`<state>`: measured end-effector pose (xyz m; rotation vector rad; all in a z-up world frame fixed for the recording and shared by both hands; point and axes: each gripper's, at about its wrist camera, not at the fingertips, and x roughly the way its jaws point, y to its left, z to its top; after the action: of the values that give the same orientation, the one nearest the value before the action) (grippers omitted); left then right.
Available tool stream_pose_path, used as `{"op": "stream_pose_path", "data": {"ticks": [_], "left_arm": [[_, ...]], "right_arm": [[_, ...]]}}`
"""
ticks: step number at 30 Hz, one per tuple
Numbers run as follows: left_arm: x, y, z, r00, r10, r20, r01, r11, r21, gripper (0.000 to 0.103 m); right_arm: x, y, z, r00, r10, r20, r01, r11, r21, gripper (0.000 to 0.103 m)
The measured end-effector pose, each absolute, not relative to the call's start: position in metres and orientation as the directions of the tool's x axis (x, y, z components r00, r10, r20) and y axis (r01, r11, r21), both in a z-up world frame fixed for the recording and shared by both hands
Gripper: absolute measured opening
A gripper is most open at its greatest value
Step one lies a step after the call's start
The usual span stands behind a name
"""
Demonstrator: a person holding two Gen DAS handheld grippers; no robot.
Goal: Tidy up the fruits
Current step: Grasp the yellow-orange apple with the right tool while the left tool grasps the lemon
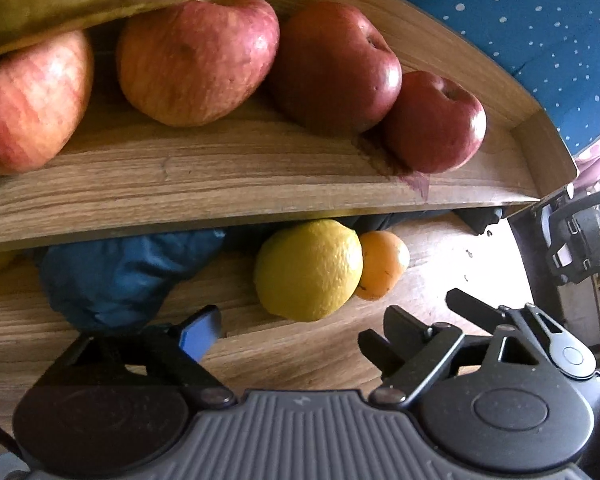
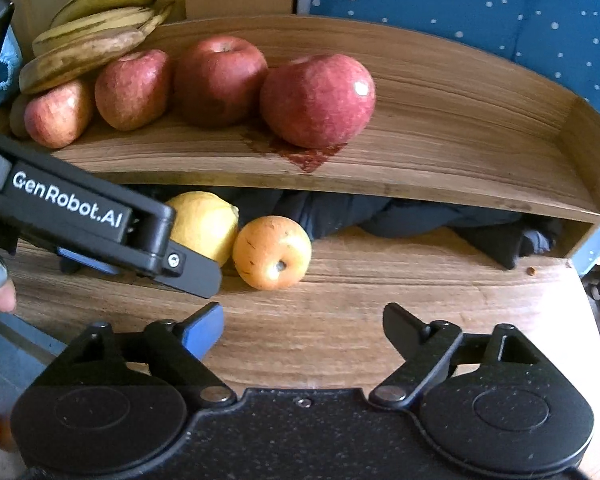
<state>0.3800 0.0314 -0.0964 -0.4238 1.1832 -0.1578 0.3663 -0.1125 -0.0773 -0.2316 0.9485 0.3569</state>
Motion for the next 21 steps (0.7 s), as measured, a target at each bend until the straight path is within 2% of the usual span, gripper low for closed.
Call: {"op": "stream_pose_path", "data": {"ticks": [8, 21], "left_arm": [[0.386, 0.04, -0.097, 0.384, -0.355, -0.852, -0.118, 0.897, -0.426, 0.079], [0.392, 0.048, -0.094, 0.409, -0.351, -0.842, -0.128, 0.892, -0.433, 0.075]], "right_arm": [[0.377, -0.104, -0.083, 0.531, 0.22, -0.818, -0.436, 0.899, -0.041, 0.076], [0.382, -0.093, -0.088, 0.538, 0.24, -0.808, -0.485, 0.872, -0.064, 0.067]]}}
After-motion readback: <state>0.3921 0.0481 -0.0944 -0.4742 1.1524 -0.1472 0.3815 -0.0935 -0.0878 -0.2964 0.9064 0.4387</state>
